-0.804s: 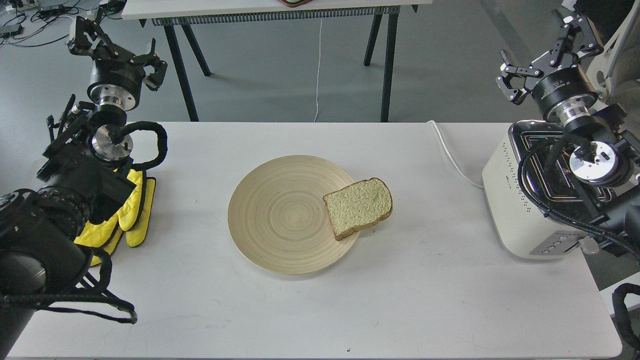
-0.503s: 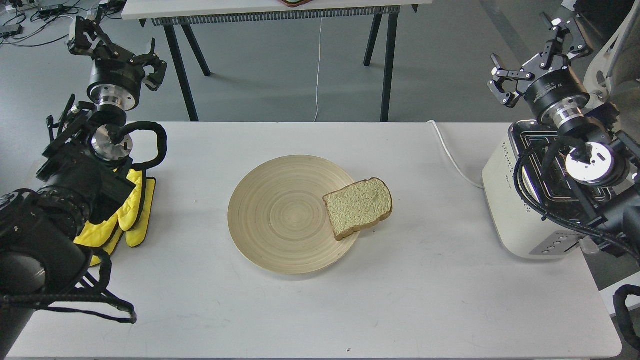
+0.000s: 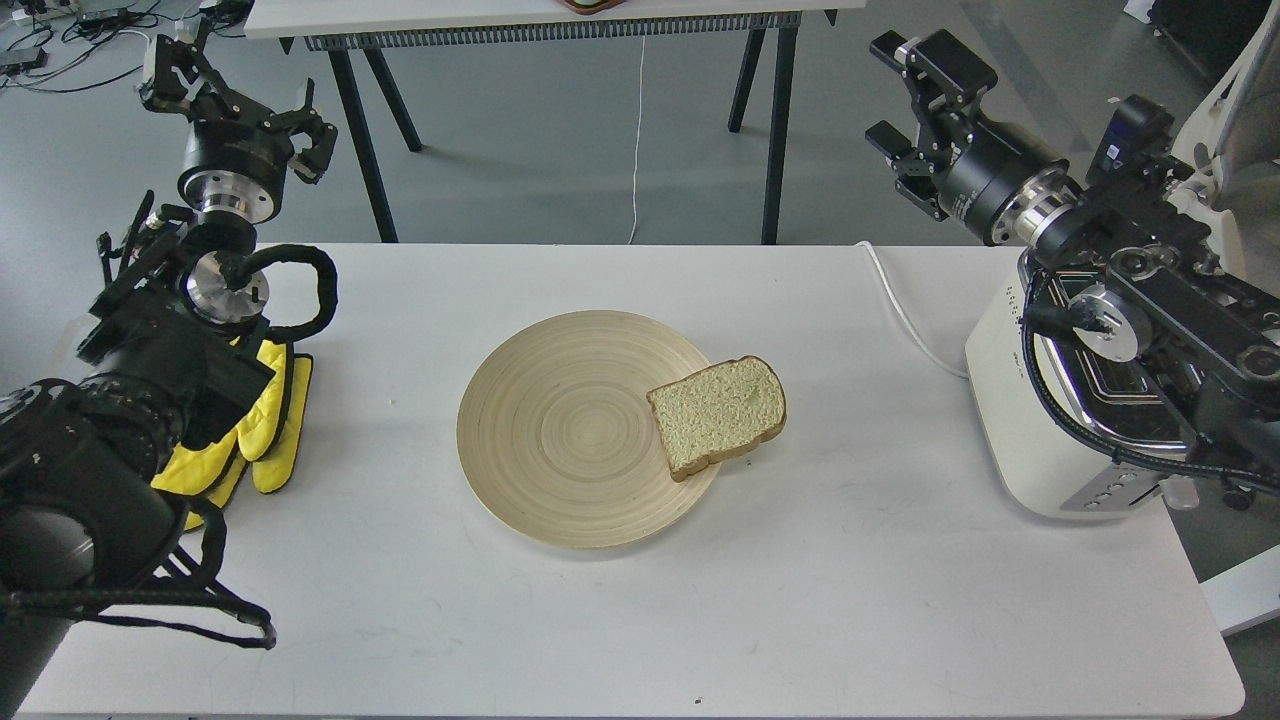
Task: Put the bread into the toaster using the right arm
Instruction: 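Lift the right gripper off the toaster and swing it toward the plate, then reach the right gripper to the bread slice edge and pinch it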
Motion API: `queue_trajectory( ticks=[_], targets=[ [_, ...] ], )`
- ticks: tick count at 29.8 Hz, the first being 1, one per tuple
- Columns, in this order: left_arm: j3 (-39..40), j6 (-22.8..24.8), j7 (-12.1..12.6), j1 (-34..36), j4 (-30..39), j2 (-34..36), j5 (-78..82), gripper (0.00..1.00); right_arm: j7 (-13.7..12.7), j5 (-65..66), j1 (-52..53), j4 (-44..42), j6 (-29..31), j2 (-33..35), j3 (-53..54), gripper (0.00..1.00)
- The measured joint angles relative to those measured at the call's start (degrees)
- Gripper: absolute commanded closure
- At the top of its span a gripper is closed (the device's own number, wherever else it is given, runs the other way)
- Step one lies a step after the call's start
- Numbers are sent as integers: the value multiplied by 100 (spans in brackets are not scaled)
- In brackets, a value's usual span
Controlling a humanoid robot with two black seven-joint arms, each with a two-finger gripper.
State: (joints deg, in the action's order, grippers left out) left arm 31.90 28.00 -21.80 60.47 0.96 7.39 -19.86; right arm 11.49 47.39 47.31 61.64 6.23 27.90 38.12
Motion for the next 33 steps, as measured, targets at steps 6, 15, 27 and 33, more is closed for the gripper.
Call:
queue_trajectory(
  ticks=[6, 15, 27, 33],
  targets=[
    [0, 0, 0, 0, 1, -8, 0, 0, 39, 1000, -341, 43, -266, -75, -791, 6],
    [0, 0, 8, 0, 2, -10, 4, 0, 30, 1538, -610, -443, -1062, -347, -2062, 18],
    [-8, 0, 17, 0, 7, -7, 8, 0, 37, 1498, -957, -576, -1144, -822, -2230, 31],
    [-1, 0, 9, 0, 7, -2, 9, 0, 30, 1446, -959, -848, -1085, -1110, -2219, 37]
  ],
)
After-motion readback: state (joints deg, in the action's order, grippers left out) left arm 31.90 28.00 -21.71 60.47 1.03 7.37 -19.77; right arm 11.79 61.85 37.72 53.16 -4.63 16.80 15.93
